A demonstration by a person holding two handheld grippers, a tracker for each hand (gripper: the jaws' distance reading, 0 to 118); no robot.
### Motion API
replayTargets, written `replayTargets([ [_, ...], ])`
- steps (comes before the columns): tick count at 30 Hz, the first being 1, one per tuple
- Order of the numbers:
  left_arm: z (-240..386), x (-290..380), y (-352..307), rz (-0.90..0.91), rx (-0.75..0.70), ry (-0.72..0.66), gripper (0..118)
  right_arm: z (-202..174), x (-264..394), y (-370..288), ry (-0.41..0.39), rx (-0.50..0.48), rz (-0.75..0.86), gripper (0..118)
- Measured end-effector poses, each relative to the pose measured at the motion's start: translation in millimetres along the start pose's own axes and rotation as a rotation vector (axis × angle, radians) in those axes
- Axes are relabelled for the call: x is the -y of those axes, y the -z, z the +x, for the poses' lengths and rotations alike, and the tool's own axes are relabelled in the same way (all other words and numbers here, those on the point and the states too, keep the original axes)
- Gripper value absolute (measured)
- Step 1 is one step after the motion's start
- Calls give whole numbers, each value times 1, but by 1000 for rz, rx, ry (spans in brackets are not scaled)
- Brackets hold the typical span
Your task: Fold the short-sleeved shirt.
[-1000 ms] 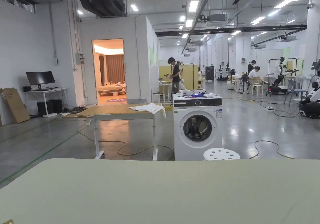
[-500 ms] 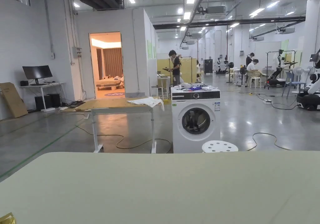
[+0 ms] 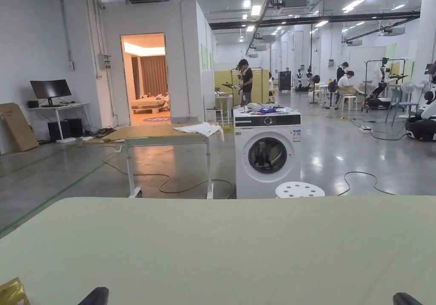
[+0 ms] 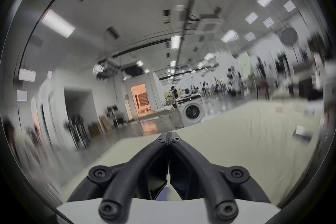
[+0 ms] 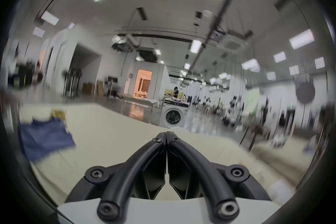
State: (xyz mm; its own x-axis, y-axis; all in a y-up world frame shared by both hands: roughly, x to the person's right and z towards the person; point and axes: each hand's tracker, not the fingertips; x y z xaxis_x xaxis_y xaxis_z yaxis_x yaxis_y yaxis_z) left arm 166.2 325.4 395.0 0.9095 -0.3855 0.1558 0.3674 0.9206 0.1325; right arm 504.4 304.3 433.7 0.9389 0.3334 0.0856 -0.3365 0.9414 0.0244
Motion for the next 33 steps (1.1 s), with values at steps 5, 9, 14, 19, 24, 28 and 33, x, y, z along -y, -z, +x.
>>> replayTargets([
  [5, 38, 46, 10, -132, 79, 703, 0, -28, 46, 1, -880, -16, 1, 0],
  [9, 63, 102, 1, -206, 246, 995, 0, -61, 91, -6, -1304, -174, -27, 0],
  [14, 57, 117, -6, -203, 291, 1089, 0, -52, 100, -2, -1271, -208, -65, 0],
  [19, 5, 51, 3, -79, 60, 423, 0, -15, 54, 19, -602, 1, -123, 0],
  [24, -57, 49, 10, -87, 119, -422, 0, 40, 56, 15, 353, 71, -139, 0],
  [28, -51, 63, 10, -121, 80, -380, 0, 40, 74, 11, 375, 68, -200, 0],
  [33, -50, 55, 7, -91, 84, -394, 0, 29, 72, 12, 321, 38, -213, 0],
])
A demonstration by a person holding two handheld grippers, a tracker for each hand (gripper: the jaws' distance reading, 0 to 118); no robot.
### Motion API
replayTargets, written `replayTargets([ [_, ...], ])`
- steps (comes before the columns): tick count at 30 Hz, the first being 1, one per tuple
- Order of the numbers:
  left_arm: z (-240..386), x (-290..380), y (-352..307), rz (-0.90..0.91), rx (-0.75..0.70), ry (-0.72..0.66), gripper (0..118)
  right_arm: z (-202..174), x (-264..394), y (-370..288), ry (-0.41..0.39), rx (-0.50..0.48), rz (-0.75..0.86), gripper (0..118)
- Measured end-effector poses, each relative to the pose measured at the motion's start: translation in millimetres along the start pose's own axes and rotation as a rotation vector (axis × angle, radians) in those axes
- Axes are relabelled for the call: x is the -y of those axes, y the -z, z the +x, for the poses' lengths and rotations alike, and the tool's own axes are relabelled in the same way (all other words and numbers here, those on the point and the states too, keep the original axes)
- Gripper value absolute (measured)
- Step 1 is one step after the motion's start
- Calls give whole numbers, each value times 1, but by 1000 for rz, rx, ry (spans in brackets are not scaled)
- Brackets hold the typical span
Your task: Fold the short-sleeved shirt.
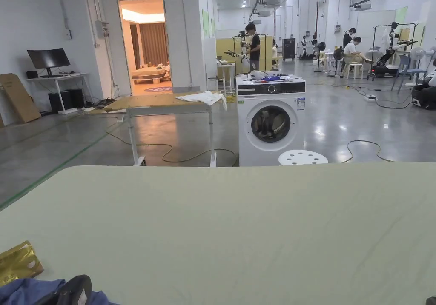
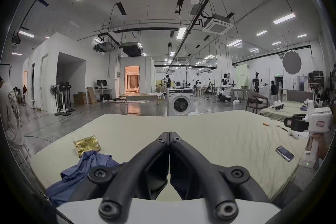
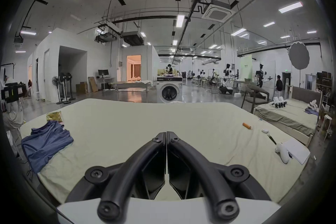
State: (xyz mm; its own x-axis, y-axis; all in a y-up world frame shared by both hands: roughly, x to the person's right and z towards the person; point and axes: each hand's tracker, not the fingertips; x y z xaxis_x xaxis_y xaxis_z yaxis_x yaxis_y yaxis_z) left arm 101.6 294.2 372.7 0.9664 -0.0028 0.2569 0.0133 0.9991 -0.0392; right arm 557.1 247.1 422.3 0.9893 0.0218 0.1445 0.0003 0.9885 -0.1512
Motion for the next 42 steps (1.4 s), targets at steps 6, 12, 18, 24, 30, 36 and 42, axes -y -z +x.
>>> replayTargets([
  [6, -4, 1, -11, 1, -36, 21, 0, -25, -6, 7, -8, -71, 6, 0],
  [12, -34, 5, -33, -53, -175, 62, 0, -62, -11, 18, -5, -195, 23, 0],
  [18, -74, 23, -33, -195, -232, 62, 15, -85, -7, 28, -19, -282, 8, 0],
  [24, -125, 66, 27, -413, -156, -28, 89, -94, 10, 35, 19, -334, -84, 0],
  [30, -188, 114, 117, -611, -183, -145, 89, -90, 26, 28, -41, -300, -145, 0],
  [36, -222, 165, 178, -801, -243, -105, 85, -70, 47, 27, 34, -249, -256, 0],
  [42, -219, 177, 182, -836, -263, -99, 71, -55, 71, 27, 67, -189, -324, 0],
])
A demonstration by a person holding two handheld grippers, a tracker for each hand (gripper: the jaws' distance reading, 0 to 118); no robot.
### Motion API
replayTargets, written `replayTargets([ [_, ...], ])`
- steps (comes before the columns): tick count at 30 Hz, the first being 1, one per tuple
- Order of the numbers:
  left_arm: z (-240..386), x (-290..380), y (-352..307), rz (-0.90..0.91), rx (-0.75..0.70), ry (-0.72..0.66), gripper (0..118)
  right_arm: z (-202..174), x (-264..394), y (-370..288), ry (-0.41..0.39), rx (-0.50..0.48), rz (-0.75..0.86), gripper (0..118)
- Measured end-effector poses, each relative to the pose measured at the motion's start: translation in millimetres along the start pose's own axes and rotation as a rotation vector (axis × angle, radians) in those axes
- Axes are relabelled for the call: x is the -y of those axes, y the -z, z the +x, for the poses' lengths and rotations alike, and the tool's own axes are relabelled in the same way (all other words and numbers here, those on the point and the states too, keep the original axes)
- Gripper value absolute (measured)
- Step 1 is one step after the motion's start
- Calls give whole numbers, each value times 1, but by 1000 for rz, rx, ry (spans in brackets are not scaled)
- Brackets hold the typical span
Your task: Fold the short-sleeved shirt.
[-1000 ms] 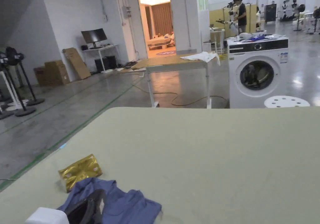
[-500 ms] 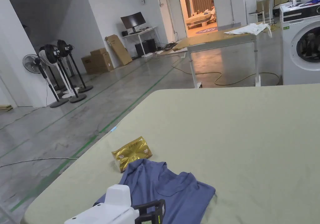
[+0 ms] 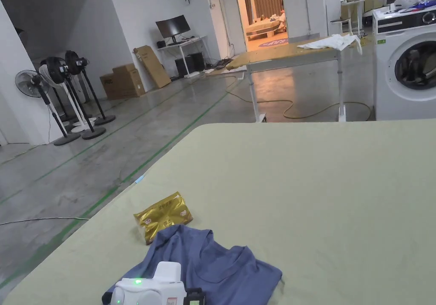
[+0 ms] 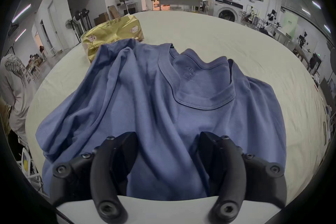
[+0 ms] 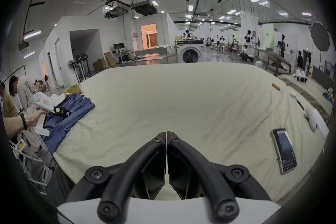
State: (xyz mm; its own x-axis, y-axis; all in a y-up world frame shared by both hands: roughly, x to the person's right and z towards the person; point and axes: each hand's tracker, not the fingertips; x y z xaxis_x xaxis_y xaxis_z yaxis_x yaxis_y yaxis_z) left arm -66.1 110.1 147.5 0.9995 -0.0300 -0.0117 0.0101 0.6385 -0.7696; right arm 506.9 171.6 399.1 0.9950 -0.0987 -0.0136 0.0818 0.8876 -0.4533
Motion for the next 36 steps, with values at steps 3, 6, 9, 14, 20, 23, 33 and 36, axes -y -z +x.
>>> replayTargets([
  [3, 2, -3, -3, -10, -12, 29, 43, 6, 8, 7, 58, -8, -39, 0],
  [6, 1, -5, -1, -27, -27, 25, 9, 9, 11, 5, 74, -8, -39, 0],
  [9, -2, -8, 4, -39, -50, 23, 0, 13, 11, 1, 84, -3, -30, 0],
  [14, -8, -29, -18, 35, -48, -39, 0, 26, 8, -7, 115, 3, -10, 0],
  [20, -11, -94, -89, 233, 152, -367, 0, 40, 11, -19, 179, 33, 48, 0],
  [23, 17, -133, -117, 330, 212, -289, 0, 47, 14, -29, 210, 37, 58, 0],
  [33, 247, -176, -135, 375, 622, 24, 0, 77, 16, -69, 267, 140, 130, 0],
  [36, 338, -122, -110, 256, 741, 163, 0, 85, 19, -79, 282, 161, 132, 0],
])
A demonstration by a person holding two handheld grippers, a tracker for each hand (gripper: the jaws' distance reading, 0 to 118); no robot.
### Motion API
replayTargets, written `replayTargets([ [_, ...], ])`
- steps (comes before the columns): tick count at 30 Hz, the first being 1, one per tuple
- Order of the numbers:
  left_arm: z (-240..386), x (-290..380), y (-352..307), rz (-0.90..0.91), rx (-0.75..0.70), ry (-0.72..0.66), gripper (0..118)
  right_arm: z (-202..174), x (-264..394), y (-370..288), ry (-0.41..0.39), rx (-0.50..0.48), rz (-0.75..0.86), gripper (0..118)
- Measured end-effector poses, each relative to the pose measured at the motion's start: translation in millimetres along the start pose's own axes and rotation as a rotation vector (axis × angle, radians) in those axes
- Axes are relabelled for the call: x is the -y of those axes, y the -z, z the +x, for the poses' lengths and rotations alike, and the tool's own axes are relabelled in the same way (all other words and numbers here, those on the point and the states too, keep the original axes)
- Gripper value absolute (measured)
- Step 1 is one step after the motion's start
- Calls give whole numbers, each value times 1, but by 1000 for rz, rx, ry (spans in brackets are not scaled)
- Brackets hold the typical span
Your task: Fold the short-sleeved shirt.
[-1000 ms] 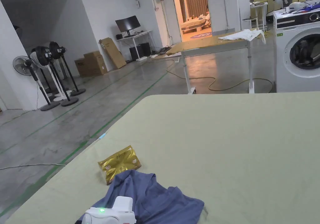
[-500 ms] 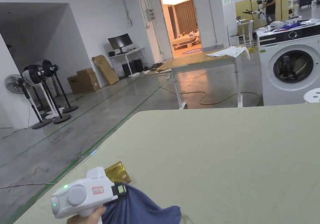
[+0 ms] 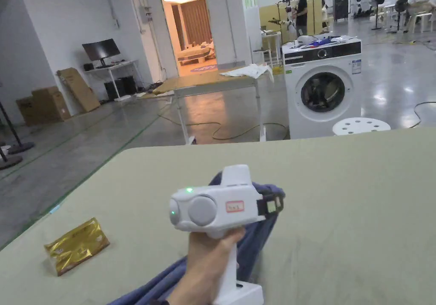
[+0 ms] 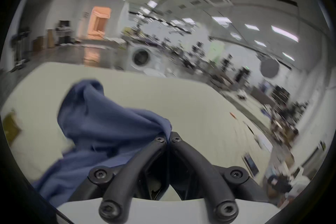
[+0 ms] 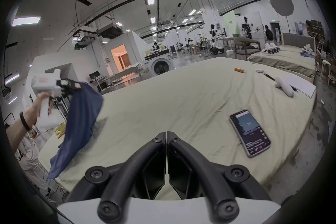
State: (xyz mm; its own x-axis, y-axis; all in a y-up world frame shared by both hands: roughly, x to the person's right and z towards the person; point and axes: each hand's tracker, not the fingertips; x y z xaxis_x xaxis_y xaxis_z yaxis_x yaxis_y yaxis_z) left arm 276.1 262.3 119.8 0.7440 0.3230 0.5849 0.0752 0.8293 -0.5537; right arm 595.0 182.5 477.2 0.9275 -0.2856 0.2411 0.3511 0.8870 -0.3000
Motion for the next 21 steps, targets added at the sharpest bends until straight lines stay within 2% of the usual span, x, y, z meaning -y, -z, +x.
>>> replayTargets([
  [3, 65, 74, 51, -119, 181, -24, 0, 7, 1, -11, -20, 31, -9, 0],
  [7, 152, 164, 86, -264, 420, -23, 0, 13, 3, -22, -47, 72, -15, 0],
  [9, 193, 205, 94, -354, 494, 12, 0, 15, 6, -27, -44, 90, -15, 0],
  [12, 218, 238, 100, -395, 479, 43, 0, 18, 8, -31, -36, 107, -16, 0],
  [13, 220, 242, 98, -387, 454, 45, 11, 18, 9, -32, -36, 111, -16, 0],
  [14, 213, 239, 94, -372, 434, 41, 26, 18, 9, -32, -40, 111, -17, 0],
  [16, 200, 226, 83, -348, 458, 55, 70, 18, 9, -30, -57, 105, -20, 0],
  [19, 173, 185, 36, -158, 402, 146, 71, 13, 4, -24, -96, 71, -6, 0],
  [21, 154, 154, -10, -24, 286, 213, 71, 5, -2, -19, -109, 36, 22, 0],
])
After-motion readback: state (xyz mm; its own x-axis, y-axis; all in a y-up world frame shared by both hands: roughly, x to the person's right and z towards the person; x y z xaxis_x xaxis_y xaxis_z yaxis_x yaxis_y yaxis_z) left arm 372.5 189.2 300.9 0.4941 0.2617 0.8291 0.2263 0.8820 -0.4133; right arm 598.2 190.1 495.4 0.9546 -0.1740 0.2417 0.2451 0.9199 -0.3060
